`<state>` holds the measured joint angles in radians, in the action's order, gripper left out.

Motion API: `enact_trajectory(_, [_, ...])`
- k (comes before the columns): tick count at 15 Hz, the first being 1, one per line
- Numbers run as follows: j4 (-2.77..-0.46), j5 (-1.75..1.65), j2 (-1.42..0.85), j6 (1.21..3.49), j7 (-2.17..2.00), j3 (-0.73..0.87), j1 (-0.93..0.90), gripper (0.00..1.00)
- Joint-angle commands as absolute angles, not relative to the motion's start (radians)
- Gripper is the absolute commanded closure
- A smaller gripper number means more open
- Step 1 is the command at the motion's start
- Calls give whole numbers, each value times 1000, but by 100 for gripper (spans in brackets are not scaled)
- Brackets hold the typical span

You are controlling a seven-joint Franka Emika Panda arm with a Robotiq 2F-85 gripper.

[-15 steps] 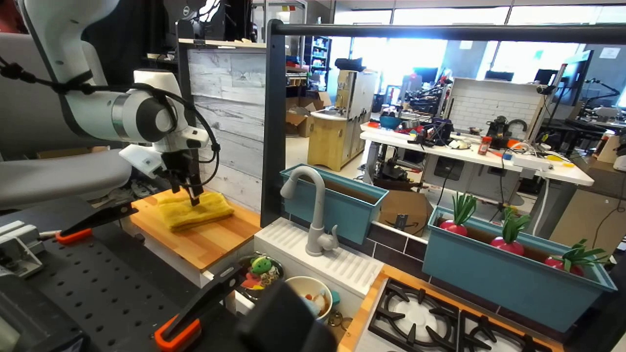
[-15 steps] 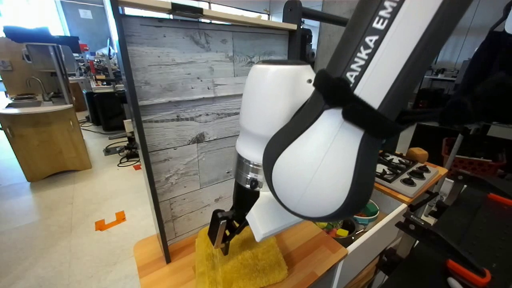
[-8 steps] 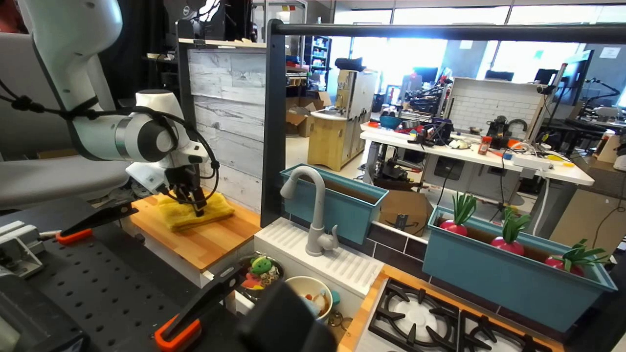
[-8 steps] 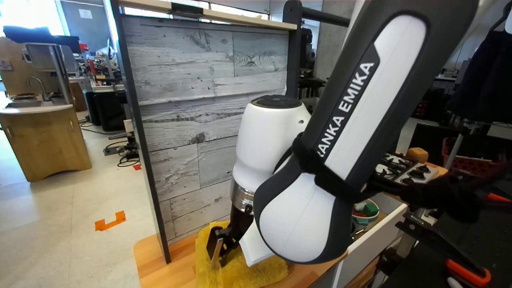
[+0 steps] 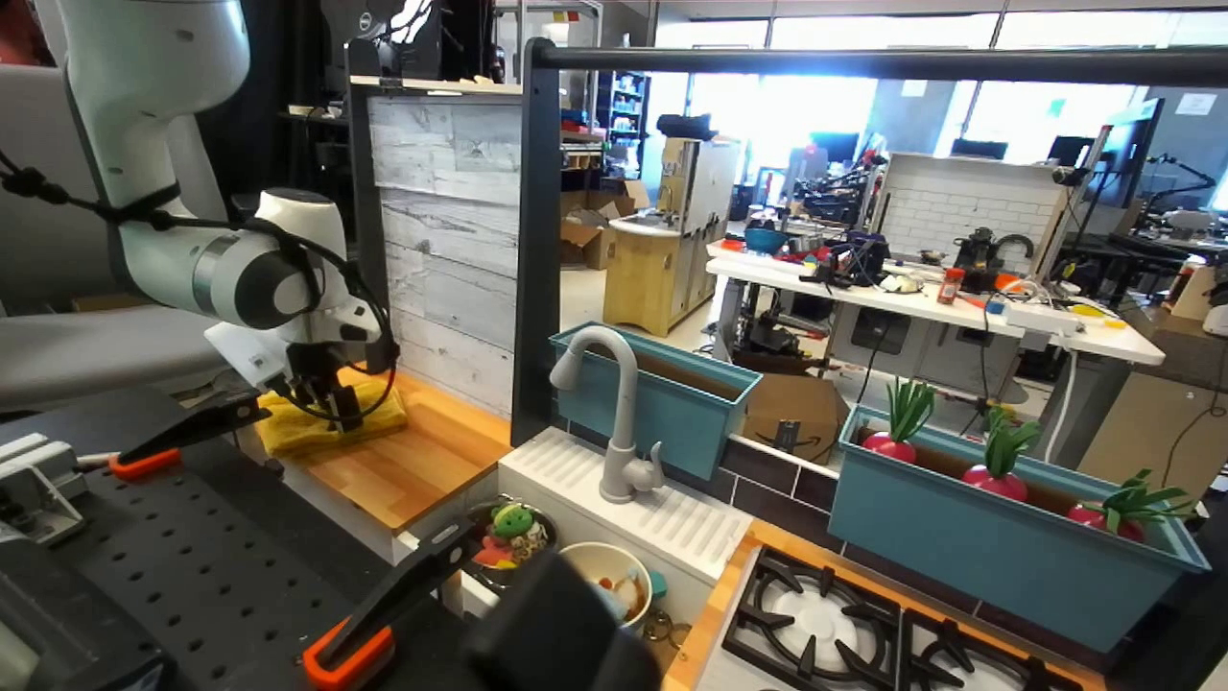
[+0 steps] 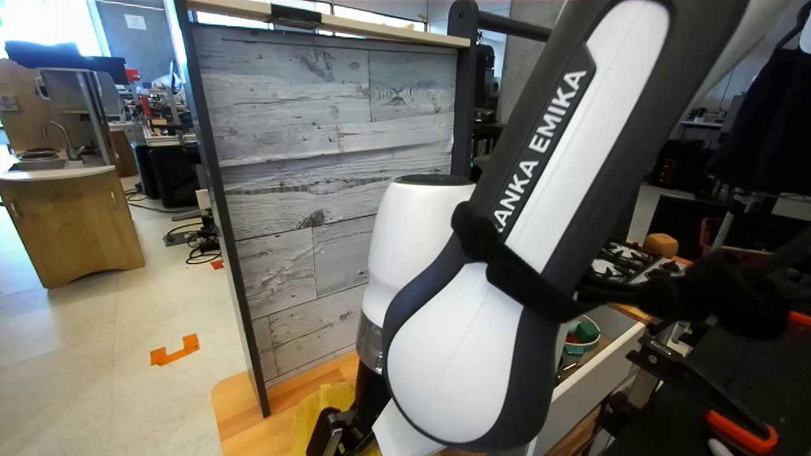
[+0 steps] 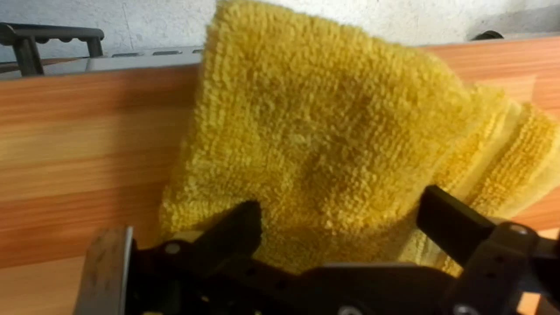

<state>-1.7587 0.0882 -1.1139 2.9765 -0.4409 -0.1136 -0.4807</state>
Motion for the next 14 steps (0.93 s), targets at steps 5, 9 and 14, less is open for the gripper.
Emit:
enact_trajectory(5, [-1628,83,-1201,2788,-533,93,-688,0])
enact_trajectory(9, [-1698,75,-1162,2658,-548,153,-654,0])
enact_trajectory(14, [-1708,75,-1171,2751,-586,162,-622,0])
